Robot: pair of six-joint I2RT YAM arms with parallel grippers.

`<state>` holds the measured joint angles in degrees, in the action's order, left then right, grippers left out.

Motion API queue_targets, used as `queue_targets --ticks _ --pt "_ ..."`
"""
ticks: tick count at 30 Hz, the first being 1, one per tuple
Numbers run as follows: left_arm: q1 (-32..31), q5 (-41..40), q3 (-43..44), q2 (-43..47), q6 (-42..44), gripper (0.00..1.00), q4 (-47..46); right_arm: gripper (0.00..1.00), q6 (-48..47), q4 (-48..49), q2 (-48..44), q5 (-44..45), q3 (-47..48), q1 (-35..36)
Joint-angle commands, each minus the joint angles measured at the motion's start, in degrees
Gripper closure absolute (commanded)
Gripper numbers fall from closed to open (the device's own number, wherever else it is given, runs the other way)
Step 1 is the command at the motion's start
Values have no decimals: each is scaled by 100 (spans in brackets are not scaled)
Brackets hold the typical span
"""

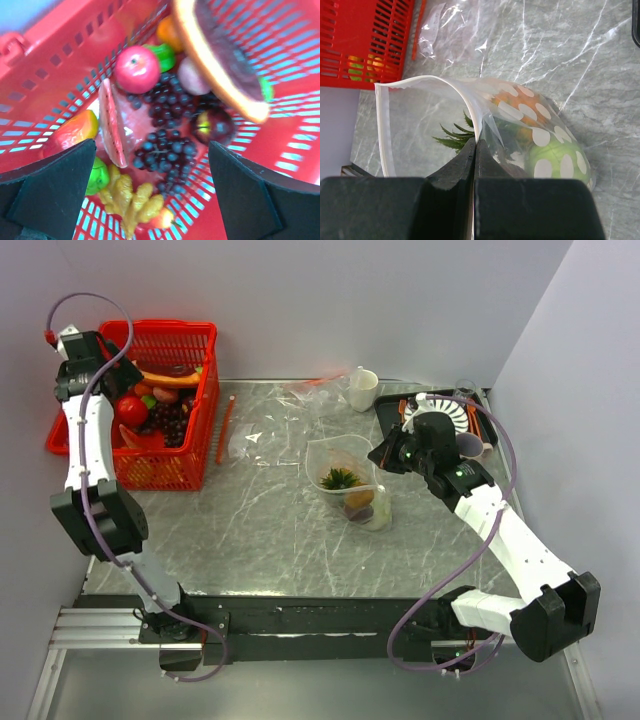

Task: Place the food in the zip-top bag and seal the zipper
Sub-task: Pick up the fake fruit from the bin.

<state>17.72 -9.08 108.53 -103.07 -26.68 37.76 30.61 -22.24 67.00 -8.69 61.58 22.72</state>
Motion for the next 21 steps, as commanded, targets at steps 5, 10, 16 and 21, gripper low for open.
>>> queue_targets --ticks 5,10,16,21 --pt "4 -269 -297 -915 -48 6 -49 100 -2 220 -117 -63 12 22" --pt "48 -551 -246 -1513 -101 10 -94 100 -11 211 -161 -36 12 13" --pt "92 -849 -305 -2068 -101 29 -145 100 -11 229 -196 -98 -23 13" --pt "127 -973 -421 -2191 -66 67 -270 100 -11 220 -231 -142 -23 13"
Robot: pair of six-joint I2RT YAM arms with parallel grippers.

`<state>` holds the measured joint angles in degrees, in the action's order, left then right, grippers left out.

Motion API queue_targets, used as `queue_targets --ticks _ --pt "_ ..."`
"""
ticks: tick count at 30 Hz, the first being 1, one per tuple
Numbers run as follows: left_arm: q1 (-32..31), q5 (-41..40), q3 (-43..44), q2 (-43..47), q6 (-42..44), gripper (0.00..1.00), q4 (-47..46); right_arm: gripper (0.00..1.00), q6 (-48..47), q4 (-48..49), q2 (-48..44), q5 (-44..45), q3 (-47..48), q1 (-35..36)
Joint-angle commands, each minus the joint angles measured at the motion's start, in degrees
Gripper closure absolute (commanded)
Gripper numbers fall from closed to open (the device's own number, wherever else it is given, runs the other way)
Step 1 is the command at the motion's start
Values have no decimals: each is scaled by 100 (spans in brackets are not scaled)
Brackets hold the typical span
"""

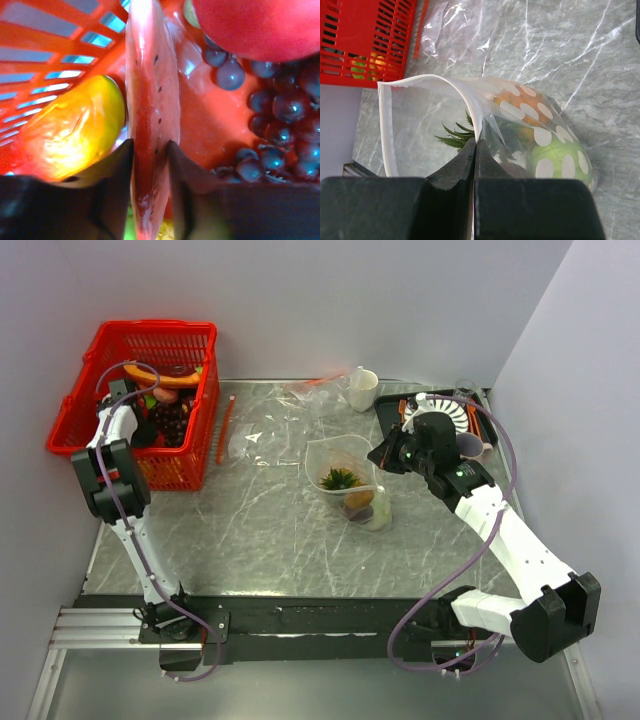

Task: Place the food in the zip-top bag and seal the zipper
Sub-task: Pick up the fake fruit from the bin, then place the fake fruit in the zipper food storage bag.

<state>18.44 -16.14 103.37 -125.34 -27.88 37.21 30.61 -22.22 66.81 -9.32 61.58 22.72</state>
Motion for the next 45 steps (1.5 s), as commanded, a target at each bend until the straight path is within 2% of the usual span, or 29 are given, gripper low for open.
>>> queue_targets --ticks 1,2,4,10,14,21,26,30,31,33,34,37,43,45 --pt "55 -302 252 10 54 78 -23 100 -11 209 -221 -79 -23 22" --pt "55 -284 306 27 54 99 57 100 -11 218 -221 -79 -32 22" --pt "64 -284 237 184 19 99 24 100 -11 218 -229 -79 -41 13" --pt "46 49 -527 1484 -86 99 -372 100 -11 191 -229 -61 12 22" --pt "46 365 -590 2336 -139 99 -451 100 -11 200 -229 -114 12 13" --pt "29 1261 -599 3401 -305 99 -926 100 -20 191 -221 -96 47 13" --pt "-173 2500 -634 4008 -841 98 -1356 100 -29 183 -168 -105 73 22" --pt "-1050 2713 -1037 4438 -974 97 -1822 100 -20 183 -107 -193 117 13" --pt "-1479 2721 -1134 4578 -1052 96 -1936 100 -20 174 -98 -236 126 13" --pt "-1807 2809 -1493 4728 -1210 97 -2340 100 -3 165 -63 -298 152 13" --pt "-2322 2905 -1635 4851 -1350 97 -2533 100 6 156 -45 -324 152 13" --pt "-3088 3187 -2066 4957 -1448 98 -3245 100 33 130 -1 -395 205 13" --pt "-4434 3188 -2874 5046 -729 97 -4265 100 59 -28 175 -641 433 13" --pt "-4655 3135 -3111 5037 -614 97 -4388 100 77 -116 245 -772 608 -4"
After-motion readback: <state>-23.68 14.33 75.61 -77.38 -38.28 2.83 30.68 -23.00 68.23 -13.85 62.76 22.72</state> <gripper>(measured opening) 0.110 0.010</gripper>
